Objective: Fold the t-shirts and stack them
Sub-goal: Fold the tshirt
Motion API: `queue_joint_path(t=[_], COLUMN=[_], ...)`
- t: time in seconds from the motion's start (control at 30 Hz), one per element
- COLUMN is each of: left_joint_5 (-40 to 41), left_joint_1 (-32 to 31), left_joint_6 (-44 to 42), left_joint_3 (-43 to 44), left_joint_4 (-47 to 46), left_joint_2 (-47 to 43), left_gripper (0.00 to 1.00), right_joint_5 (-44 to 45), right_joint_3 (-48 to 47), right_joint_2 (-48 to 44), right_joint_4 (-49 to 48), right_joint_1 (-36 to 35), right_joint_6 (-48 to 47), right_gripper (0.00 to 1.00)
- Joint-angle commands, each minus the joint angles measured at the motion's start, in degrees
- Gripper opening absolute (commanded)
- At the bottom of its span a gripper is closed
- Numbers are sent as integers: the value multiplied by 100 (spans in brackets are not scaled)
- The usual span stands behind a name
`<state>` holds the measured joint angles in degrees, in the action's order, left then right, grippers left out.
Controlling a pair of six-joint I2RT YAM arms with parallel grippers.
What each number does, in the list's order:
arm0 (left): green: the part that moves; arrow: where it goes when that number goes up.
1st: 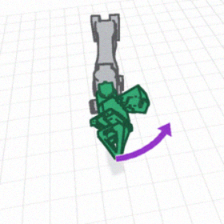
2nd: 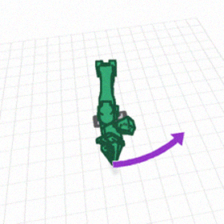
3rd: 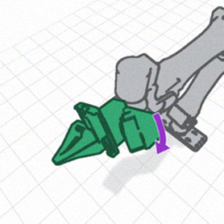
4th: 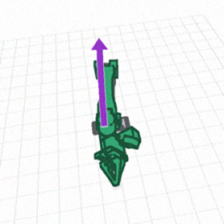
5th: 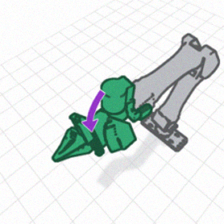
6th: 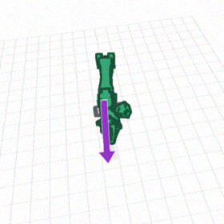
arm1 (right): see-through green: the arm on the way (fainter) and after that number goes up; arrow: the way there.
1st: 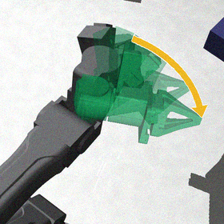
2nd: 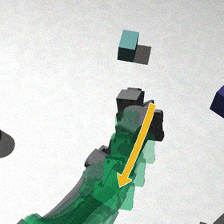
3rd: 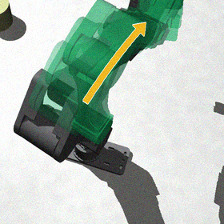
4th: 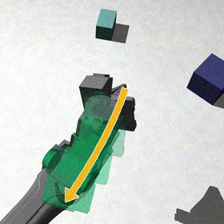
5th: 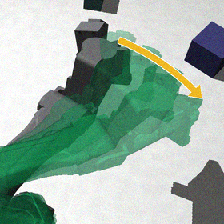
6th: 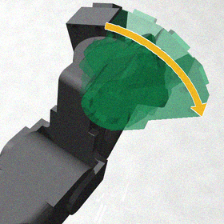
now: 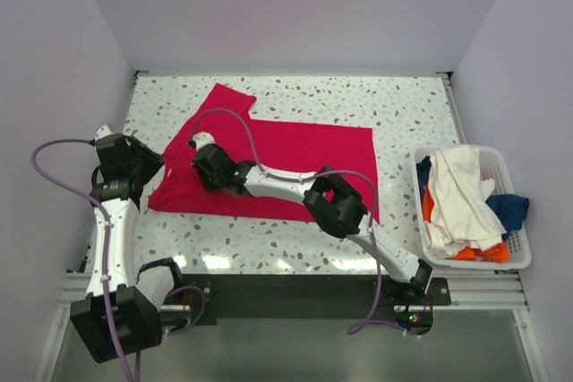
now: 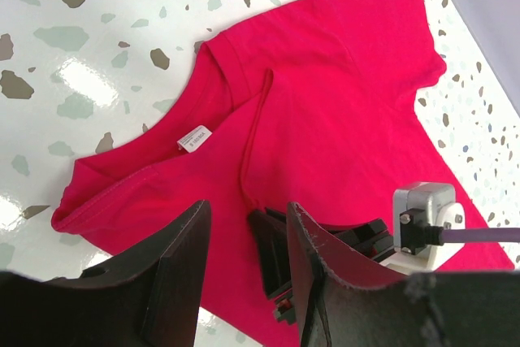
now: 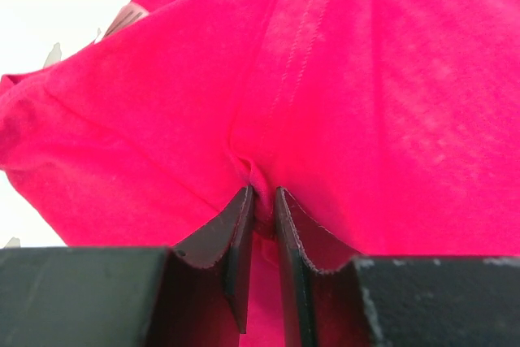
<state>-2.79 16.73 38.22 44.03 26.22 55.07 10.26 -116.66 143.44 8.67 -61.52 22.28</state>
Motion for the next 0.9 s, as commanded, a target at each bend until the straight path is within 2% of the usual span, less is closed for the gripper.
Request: queue_joint_path(t=[0.0, 0.87], left_joint_5=[-20, -29], left_joint_1=[-3, -12], left_joint_6=[-157, -192], left_joint_3=[-17, -79], left_joint_4=[-170, -231], left_joint_2=[-14, 65], left_gripper=[47, 47], right_joint_5=[2, 345], right_joint_3=[56, 187], right_joint_2=[-518, -641], right_joint_4=[-234, -330], right_joint_1=[166, 878], right_joint_6=[153, -13], right_gripper=[20, 20])
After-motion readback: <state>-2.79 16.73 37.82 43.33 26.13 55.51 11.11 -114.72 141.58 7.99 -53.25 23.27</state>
